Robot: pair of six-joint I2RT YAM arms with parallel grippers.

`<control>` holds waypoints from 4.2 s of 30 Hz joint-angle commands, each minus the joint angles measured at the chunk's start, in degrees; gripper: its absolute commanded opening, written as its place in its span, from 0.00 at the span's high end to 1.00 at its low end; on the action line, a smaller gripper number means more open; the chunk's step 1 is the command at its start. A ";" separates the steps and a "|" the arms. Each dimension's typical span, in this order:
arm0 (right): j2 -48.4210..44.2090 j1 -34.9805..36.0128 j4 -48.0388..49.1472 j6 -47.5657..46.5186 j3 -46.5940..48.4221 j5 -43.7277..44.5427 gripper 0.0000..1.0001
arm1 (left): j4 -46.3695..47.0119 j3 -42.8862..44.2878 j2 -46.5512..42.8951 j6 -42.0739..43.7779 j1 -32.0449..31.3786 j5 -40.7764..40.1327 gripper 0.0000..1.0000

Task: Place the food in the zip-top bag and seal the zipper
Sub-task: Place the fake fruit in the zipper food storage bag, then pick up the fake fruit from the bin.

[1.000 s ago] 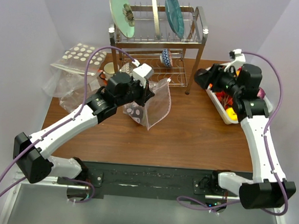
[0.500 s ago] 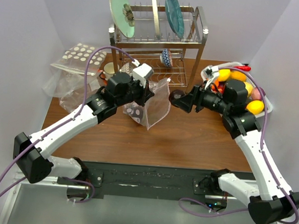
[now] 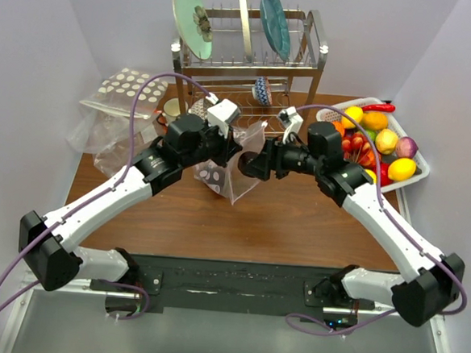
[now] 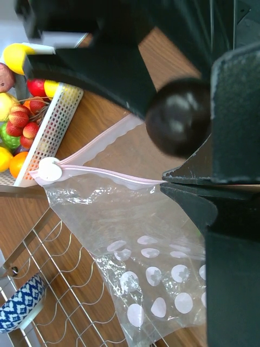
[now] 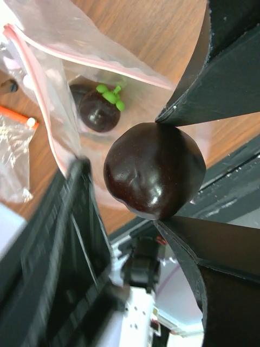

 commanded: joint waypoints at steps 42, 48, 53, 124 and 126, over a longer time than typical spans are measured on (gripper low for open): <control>-1.50 2.07 -20.15 -7.04 16.80 65.33 0.05 | 3.29 -0.16 -4.17 -4.21 6.74 2.44 1.00; 4.65 -8.54 -25.08 -10.91 19.09 71.64 0.02 | 3.47 -0.60 -3.56 -4.21 6.74 2.61 1.00; 10.55 -14.27 -26.49 -12.76 21.38 74.63 0.02 | 3.55 -0.86 -2.94 -3.94 6.74 2.17 1.00; 10.83 -46.45 -11.20 -0.02 9.52 49.09 0.40 | 5.05 -1.83 -0.39 -4.29 6.65 6.04 1.00; 7.85 -46.36 -10.41 -0.28 8.29 39.36 0.41 | 5.05 -1.74 -0.48 -4.29 6.65 6.22 1.00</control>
